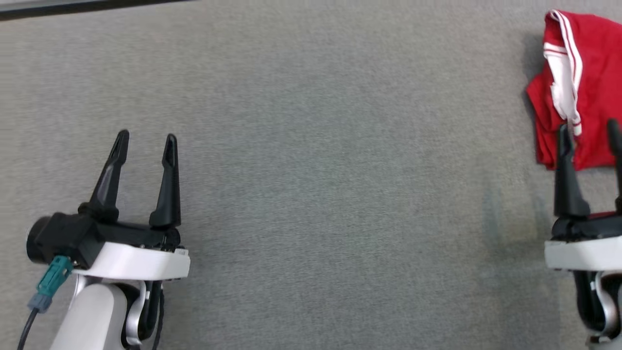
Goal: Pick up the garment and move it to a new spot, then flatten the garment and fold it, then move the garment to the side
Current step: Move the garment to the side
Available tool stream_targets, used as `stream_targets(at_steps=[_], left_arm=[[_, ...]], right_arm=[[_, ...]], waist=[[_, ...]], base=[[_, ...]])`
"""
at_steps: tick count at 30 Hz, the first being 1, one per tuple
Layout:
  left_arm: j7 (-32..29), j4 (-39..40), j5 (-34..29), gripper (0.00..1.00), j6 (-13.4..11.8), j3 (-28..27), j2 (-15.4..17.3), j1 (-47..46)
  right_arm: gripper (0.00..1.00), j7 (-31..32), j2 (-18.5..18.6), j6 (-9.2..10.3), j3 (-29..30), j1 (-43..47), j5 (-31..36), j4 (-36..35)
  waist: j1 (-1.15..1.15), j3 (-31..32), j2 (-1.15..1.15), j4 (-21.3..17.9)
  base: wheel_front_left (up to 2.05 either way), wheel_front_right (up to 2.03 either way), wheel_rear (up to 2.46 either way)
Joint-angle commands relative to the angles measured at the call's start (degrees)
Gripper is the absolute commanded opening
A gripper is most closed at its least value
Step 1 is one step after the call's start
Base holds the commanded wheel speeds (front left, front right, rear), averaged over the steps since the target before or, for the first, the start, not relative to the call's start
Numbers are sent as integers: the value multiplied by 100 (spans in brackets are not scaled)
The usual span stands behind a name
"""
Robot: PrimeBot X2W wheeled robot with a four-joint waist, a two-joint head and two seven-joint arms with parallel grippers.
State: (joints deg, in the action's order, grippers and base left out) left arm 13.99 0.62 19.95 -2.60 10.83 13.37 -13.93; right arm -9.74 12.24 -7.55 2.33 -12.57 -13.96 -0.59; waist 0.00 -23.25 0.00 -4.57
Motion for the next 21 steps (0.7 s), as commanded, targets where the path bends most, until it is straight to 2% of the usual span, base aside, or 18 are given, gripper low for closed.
stream_targets(at_steps=[1, 10, 21], left_arm=[[42, -56, 99, 100, -31, -54, -60, 154], [105, -250, 227, 100, -148, -348, -95, 732], [69, -378, 261, 100, -125, -347, -47, 1440]], right_arm=[[100, 126, -65, 13, -48, 207, 96, -171], [100, 565, -264, 13, -345, 751, 252, -628], [100, 761, -353, 12, -345, 1453, 190, -569]], waist=[[0, 323, 0, 356], [0, 866, 0, 862], [0, 1615, 0, 866]], base=[[0, 0, 0], [0, 0, 0], [0, 0, 0]])
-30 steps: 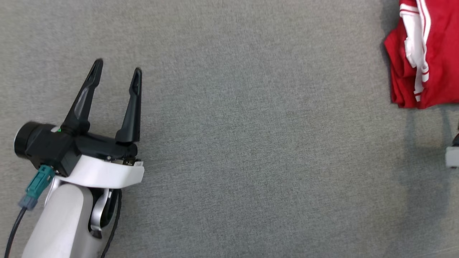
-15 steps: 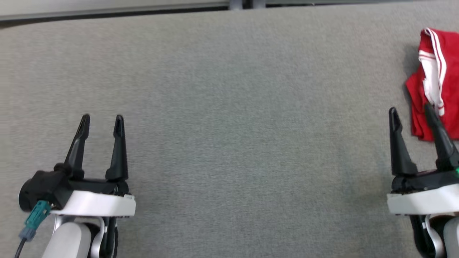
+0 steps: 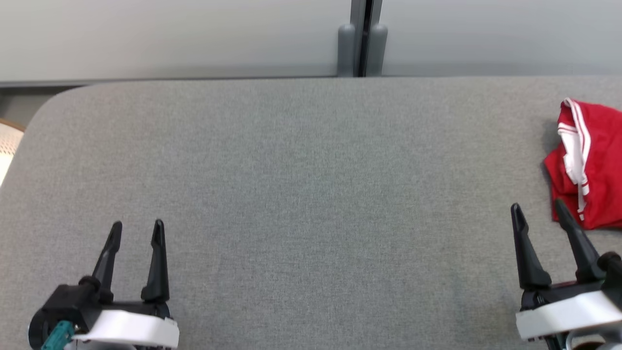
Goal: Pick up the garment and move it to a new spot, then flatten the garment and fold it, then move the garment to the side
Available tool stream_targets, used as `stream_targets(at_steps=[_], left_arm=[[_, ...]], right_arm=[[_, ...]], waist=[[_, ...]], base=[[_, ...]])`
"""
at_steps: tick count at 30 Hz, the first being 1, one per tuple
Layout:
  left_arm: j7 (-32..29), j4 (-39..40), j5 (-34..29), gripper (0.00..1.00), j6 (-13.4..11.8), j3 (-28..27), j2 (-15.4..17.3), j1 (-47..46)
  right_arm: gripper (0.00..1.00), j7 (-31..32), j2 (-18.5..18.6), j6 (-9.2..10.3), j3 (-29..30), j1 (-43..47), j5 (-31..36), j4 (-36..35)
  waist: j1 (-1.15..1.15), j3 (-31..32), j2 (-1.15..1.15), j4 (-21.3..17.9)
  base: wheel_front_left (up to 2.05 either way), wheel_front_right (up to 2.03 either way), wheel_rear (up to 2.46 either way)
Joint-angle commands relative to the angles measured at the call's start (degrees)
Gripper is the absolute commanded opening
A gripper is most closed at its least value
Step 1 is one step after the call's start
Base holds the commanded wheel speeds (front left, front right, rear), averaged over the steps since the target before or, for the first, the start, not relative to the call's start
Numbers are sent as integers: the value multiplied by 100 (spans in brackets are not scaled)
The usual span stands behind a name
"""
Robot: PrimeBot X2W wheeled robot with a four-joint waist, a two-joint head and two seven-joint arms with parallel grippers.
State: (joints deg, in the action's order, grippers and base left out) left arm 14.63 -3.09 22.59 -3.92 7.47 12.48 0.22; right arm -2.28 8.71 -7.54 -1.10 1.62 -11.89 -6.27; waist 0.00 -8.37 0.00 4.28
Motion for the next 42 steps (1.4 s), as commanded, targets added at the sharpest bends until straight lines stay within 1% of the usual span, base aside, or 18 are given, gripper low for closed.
stream_targets(at_steps=[1, 7, 12, 17, 29, 42], left_arm=[[-23, -9, -13, 100, -5, 3, 52, 99], [-148, 47, -49, 100, -86, 85, 94, 516], [-269, 132, -83, 100, -179, 126, 147, 788], [-353, 178, -90, 100, -214, 150, 194, 882], [-455, 304, -101, 100, -316, 232, 194, 913], [-475, 382, -75, 100, -358, 272, 234, 893]], right_arm=[[100, 36, -11, 11, -3, 111, -28, 7], [100, 136, -84, 11, 56, 509, -13, -22], [100, 225, -94, 11, 77, 706, -34, -62], [100, 287, -75, 11, 88, 752, -36, -120], [100, 290, -79, 11, 103, 775, -40, -131], [100, 287, -93, 11, 78, 750, -53, -134]], waist=[[0, 199, 0, -31], [0, 660, 0, -114], [0, 882, 0, -205], [0, 931, 0, -254], [0, 947, 0, -266], [0, 934, 0, -277]], base=[[0, 0, 0], [0, 0, 0], [0, 0, 0], [0, 0, 0], [0, 0, 0], [0, 0, 0]])
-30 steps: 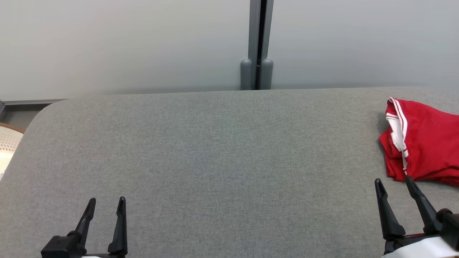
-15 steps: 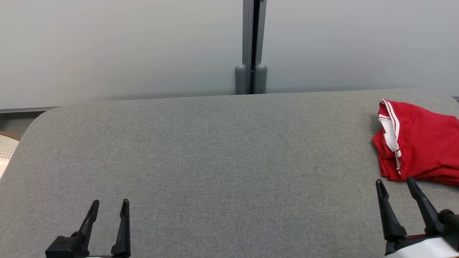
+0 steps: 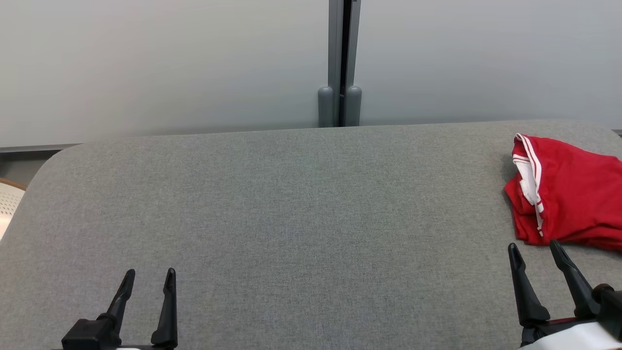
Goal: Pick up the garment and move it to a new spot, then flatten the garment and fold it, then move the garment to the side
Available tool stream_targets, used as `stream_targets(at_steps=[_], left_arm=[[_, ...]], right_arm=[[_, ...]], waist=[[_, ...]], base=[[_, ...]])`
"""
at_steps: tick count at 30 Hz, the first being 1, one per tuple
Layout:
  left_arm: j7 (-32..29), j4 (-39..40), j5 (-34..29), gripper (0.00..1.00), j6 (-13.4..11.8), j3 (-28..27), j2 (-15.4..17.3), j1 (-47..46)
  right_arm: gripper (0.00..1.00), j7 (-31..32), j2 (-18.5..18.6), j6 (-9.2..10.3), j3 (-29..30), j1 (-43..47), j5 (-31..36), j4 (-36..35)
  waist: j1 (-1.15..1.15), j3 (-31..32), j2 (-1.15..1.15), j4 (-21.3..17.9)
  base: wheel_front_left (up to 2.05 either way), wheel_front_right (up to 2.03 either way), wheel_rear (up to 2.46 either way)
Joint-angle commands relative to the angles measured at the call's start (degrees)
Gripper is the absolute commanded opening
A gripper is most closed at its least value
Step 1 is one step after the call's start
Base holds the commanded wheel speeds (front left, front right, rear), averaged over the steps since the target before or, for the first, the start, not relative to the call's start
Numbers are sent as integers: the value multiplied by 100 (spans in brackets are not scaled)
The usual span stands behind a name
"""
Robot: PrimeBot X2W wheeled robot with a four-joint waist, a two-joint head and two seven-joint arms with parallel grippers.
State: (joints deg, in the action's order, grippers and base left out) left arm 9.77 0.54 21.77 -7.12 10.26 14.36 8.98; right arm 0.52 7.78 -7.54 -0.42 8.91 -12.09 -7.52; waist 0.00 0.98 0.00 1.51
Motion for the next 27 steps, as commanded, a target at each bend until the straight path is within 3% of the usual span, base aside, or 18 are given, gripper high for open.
stream_targets(at_steps=[1, 6, 7, 10, 27], left_arm=[[19, 18, 13, 100, -37, -4, 46, 10], [42, -44, 35, 100, 1, 32, 50, -51], [33, -54, 10, 0, 4, 32, -1, 1], [22, -189, 51, 0, 13, 64, -99, 34], [-288, -473, 1682, 0, 333, -256, -275, -323]], right_arm=[[100, 5, 1, 11, 11, 22, -35, -10], [100, -29, 21, 11, -15, 8, -42, -14], [0, -2, -1, -1, -22, 2, -37, 12], [0, -6, -51, -1, -45, 50, -84, 159], [0, 48, -66, 1, 18, -308, -1955, 593]], waist=[[0, -3, 0, -1], [0, -6, 0, 9], [0, -6, 0, 8], [0, -7, 0, 6], [0, -22, 0, -15]], base=[[0, 0, 0], [0, 0, 0], [0, 0, 0], [0, 0, 0], [0, 0, 0]])
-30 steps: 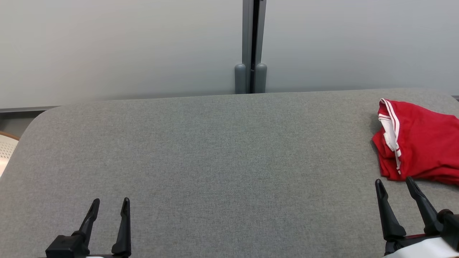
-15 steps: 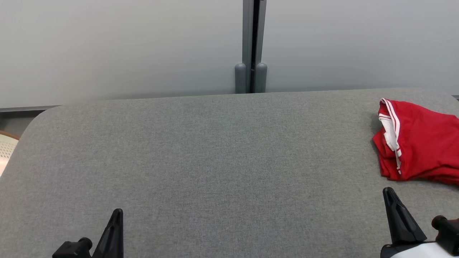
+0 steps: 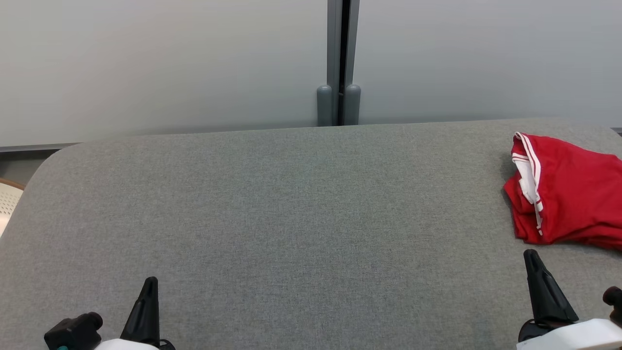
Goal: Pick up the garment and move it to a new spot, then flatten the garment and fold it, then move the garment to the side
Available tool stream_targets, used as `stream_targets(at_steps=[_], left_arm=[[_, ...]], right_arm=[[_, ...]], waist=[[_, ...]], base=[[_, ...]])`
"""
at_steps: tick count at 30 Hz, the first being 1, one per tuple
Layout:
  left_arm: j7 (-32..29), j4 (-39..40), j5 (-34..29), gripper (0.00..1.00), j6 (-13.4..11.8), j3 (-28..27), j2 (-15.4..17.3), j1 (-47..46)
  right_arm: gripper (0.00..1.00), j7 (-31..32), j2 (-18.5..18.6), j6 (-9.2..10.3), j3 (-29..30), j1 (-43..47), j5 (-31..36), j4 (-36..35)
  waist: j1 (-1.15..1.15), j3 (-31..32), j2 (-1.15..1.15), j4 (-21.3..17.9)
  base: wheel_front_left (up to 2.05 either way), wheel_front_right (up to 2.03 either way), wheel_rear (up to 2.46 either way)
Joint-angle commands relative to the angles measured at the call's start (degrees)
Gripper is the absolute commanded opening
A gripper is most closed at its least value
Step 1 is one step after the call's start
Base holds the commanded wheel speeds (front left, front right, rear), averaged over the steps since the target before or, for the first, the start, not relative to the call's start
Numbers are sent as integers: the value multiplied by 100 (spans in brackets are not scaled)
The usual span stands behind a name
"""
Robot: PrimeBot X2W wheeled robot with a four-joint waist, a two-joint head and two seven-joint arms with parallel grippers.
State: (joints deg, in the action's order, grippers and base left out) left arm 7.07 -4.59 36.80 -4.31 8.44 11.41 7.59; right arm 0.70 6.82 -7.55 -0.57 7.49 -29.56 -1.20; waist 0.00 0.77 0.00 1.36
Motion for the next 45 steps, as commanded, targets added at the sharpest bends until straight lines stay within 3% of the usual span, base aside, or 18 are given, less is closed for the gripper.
stream_targets(at_steps=[1, 22, 45], left_arm=[[-36, 22, 263, 0, 70, -92, 11, -205], [-357, -256, 1832, 0, 396, -431, -184, -568], [-665, -487, 3176, 0, 678, -757, -376, -869]], right_arm=[[0, 34, 29, 2, 37, -185, -305, -16], [0, 117, -23, 3, 138, -529, -2090, 416], [0, 223, -95, 5, 267, -835, -3617, 798]], waist=[[0, -1, 0, -2], [0, -20, 0, -28], [0, -40, 0, -58]], base=[[0, 0, 0], [0, 0, 0], [0, 0, 0]])
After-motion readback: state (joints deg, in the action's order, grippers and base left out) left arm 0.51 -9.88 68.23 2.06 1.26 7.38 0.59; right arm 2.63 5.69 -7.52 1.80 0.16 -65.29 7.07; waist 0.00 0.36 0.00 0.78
